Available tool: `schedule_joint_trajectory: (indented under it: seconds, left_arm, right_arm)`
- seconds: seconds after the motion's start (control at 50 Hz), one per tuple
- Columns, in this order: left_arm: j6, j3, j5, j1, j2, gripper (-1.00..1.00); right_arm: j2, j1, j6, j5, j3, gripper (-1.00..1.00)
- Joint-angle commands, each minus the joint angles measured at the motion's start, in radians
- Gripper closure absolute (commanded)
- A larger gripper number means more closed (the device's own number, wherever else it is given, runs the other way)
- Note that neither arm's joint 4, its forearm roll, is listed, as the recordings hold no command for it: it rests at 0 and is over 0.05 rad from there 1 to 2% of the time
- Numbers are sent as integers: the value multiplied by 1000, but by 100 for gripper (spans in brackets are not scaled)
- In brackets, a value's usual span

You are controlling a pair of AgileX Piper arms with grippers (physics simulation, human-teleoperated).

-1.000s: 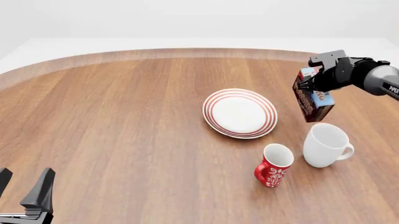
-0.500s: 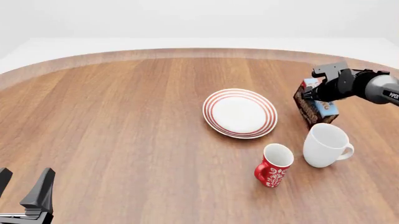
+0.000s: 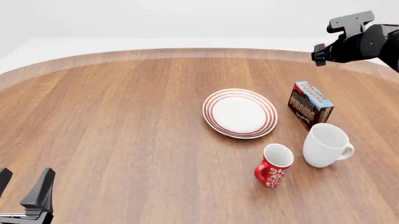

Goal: Put the chocolate pudding to the right of the plate.

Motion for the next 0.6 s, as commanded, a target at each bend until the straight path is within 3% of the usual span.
schedule_joint_trajectory:
  seconds: [0.02,0.18,0.26,0.6]
  left_arm:
    - [0,0,0,0,0,-100]
    - [0,0,0,0,0,-100]
    - [0,0,0,0,0,-100]
    - [0,0,0,0,0,-100]
  right_arm:
    - [-240,76,36,169,-207,-100]
    - [-501,112,33,260,-371,-100]
    - [-603,133,35,271,-392,-100]
    - [-560,92,26,319,-459,-100]
